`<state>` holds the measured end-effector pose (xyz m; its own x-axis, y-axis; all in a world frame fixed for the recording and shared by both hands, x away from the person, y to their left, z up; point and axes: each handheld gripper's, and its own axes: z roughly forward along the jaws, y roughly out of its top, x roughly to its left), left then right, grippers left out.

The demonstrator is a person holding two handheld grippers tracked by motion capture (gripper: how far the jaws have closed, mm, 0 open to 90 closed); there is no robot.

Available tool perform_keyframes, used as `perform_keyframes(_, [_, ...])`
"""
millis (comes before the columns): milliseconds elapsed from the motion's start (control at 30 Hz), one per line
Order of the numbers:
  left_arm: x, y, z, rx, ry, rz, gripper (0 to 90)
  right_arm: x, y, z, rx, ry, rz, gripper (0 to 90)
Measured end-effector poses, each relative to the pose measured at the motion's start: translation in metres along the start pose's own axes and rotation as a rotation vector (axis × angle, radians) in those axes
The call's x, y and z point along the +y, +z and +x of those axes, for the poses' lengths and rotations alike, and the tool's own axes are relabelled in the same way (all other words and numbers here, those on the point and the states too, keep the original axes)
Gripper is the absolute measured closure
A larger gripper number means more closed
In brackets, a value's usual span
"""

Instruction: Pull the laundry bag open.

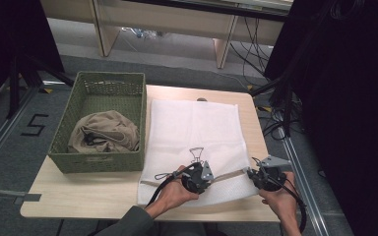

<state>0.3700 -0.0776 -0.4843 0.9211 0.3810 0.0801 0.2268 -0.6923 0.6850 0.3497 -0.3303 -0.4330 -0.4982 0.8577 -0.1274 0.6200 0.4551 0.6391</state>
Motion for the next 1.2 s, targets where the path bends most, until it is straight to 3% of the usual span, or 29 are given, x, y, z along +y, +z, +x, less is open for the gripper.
perform_keyframes(400, [-0.021, -0.026, 0.008, 0.021, -0.017, 0.016, 81.6, 0.0, 0.001, 0.001, 0.002, -0.008, 0.006, 84.7])
perform_keyframes(567, [-0.03, -0.033, 0.01, 0.035, -0.004, 0.039, 81.6, -0.001, 0.002, 0.002, -0.003, -0.012, 0.016, 84.6])
perform_keyframes(833, [-0.058, -0.058, 0.02, 0.059, -0.037, 0.056, 81.6, -0.002, 0.004, 0.0, -0.011, -0.018, 0.028, 84.6])
perform_keyframes(967, [-0.069, -0.066, 0.024, 0.078, -0.039, 0.071, 81.5, -0.001, 0.003, 0.002, -0.012, -0.017, 0.023, 84.6])
perform_keyframes(1200, [-0.075, -0.074, 0.023, 0.092, -0.022, 0.099, 81.6, -0.002, 0.004, 0.002, -0.019, -0.024, 0.027, 84.5])
